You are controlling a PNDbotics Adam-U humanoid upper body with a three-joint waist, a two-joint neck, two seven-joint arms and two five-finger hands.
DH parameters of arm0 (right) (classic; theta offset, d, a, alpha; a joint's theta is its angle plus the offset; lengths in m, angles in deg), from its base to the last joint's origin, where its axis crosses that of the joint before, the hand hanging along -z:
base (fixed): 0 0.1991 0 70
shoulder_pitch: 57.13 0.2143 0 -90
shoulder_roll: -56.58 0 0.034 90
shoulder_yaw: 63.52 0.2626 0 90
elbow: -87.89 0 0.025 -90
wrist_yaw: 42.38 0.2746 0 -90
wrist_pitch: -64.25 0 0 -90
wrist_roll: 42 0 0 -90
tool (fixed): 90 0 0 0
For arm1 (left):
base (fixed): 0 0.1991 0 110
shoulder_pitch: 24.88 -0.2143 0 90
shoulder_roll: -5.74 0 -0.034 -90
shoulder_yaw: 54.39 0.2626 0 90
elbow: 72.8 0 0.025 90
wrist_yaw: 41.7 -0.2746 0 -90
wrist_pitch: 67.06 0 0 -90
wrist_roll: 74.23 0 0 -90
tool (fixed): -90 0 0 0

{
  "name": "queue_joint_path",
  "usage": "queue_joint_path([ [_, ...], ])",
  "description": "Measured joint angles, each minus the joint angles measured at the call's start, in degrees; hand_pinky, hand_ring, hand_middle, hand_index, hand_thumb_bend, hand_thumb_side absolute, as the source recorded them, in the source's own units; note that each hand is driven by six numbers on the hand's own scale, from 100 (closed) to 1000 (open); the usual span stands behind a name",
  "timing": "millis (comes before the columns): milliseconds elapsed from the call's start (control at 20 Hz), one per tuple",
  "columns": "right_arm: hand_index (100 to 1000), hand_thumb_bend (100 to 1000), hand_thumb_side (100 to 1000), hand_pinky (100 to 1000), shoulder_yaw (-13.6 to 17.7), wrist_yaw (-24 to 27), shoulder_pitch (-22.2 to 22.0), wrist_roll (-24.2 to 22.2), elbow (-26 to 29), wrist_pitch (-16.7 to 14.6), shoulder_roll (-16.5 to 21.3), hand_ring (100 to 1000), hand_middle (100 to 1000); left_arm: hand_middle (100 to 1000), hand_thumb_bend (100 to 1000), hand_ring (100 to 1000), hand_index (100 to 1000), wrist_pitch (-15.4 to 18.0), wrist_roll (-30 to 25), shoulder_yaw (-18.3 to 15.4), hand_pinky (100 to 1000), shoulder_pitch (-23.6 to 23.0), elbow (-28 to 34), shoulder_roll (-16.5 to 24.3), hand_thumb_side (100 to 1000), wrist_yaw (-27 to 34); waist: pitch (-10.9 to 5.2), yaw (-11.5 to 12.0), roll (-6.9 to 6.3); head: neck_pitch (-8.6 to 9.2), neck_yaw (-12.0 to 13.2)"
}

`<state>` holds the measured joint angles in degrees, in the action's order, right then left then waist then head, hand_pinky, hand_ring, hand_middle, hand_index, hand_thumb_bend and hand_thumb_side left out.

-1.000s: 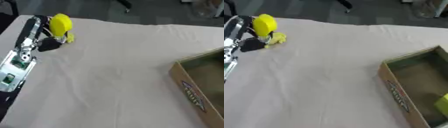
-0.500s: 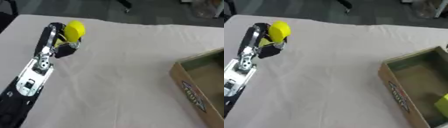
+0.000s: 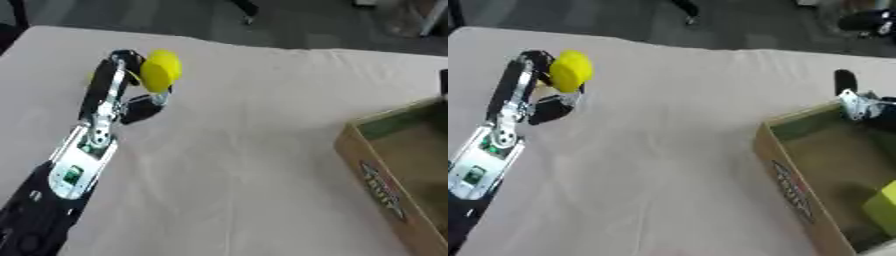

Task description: Pick up the objects with one hand, pass them to the other hand, and then place them into the box on the other side of the table.

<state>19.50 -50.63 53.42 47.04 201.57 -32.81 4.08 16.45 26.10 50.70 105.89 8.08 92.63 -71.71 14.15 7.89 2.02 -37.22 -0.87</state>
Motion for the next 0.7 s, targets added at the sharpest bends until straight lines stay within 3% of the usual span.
queue_joint_path([
  [350,921,100,185,939,-6.6,-3.5,7.4,-8.5,0.0,5.4,-1.9,931,886,504,111,541,467,1.1,0.2,0.4,539,0.0,0.0,-1.9,100,-3.1,-0.42,0.2,0.1,-0.45,-1.2],
  [700,926,100,208,938,-10.2,-5.6,12.6,-14.2,0.0,10.0,-5.3,936,893,504,108,542,468,2.3,1.6,0.4,539,-0.6,0.0,-3.5,100,-6.2,-0.71,0.1,0.16,-1.44,-2.8],
])
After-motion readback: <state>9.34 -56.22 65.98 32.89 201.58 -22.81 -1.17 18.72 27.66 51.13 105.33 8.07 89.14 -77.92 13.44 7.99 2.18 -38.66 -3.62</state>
